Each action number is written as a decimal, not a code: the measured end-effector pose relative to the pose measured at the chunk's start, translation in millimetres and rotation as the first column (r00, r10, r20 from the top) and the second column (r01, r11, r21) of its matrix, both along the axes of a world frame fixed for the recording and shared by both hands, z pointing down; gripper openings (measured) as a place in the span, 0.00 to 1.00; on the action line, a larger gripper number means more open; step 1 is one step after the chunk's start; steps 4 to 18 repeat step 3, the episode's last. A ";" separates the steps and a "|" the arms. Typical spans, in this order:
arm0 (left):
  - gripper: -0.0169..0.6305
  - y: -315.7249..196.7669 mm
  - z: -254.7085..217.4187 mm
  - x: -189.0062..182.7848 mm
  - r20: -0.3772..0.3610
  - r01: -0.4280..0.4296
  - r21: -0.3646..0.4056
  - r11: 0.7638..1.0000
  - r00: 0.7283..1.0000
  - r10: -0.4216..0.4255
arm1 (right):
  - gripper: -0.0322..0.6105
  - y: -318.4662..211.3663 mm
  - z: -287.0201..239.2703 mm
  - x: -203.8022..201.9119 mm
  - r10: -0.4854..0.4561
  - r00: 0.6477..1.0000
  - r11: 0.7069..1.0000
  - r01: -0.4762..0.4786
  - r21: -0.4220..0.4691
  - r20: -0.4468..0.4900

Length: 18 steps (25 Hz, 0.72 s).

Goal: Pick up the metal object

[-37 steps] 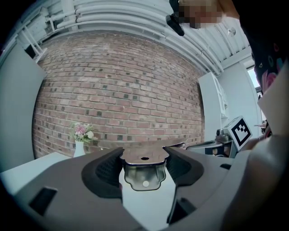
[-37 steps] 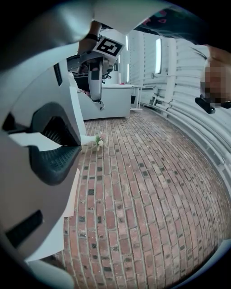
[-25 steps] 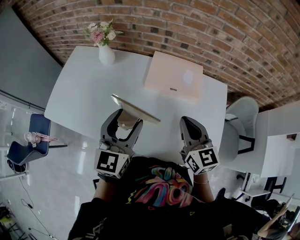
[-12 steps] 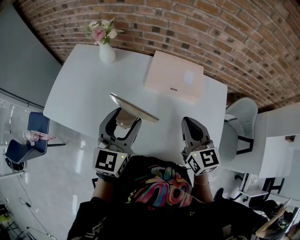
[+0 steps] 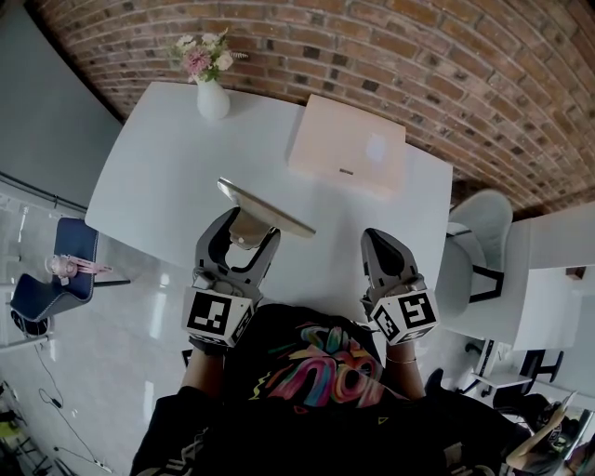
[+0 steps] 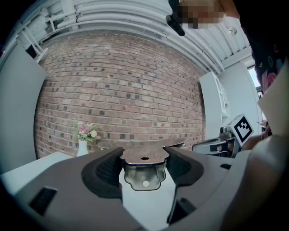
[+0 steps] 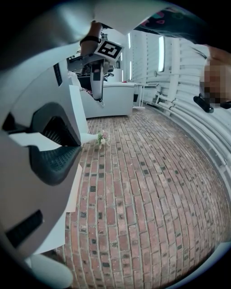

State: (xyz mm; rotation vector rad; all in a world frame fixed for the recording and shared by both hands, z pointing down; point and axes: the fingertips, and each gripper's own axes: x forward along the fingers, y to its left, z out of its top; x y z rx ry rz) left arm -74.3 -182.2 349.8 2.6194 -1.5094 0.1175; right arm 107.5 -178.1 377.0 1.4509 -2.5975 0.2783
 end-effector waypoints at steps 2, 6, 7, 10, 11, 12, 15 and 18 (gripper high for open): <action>0.48 0.2 0.7 0.4 0.001 0.000 -0.002 1.000 1.000 0.000 | 0.08 -0.2 0.0 -0.1 -0.004 1.000 1.000 0.004 0.000 -0.001; 0.48 0.3 1.4 0.6 0.001 0.001 -0.005 1.000 1.000 -0.001 | 0.08 -0.3 -0.1 -0.1 -0.005 1.000 1.000 0.005 0.000 -0.002; 0.48 0.3 1.4 0.6 0.001 0.001 -0.005 1.000 1.000 -0.001 | 0.08 -0.3 -0.1 -0.1 -0.005 1.000 1.000 0.005 0.000 -0.002; 0.48 0.3 1.4 0.6 0.001 0.001 -0.005 1.000 1.000 -0.001 | 0.08 -0.3 -0.1 -0.1 -0.005 1.000 1.000 0.005 0.000 -0.002; 0.48 0.3 1.4 0.6 0.001 0.001 -0.005 1.000 1.000 -0.001 | 0.08 -0.3 -0.1 -0.1 -0.005 1.000 1.000 0.005 0.000 -0.002; 0.48 0.3 1.4 0.6 0.001 0.001 -0.005 1.000 1.000 -0.001 | 0.08 -0.3 -0.1 -0.1 -0.005 1.000 1.000 0.005 0.000 -0.002; 0.48 0.3 1.4 0.6 0.001 0.001 -0.005 1.000 1.000 -0.001 | 0.08 -0.3 -0.1 -0.1 -0.005 1.000 1.000 0.005 0.000 -0.002; 0.48 0.3 1.4 0.6 0.001 0.001 -0.005 1.000 1.000 -0.001 | 0.08 -0.3 -0.1 -0.1 -0.005 1.000 1.000 0.005 0.000 -0.002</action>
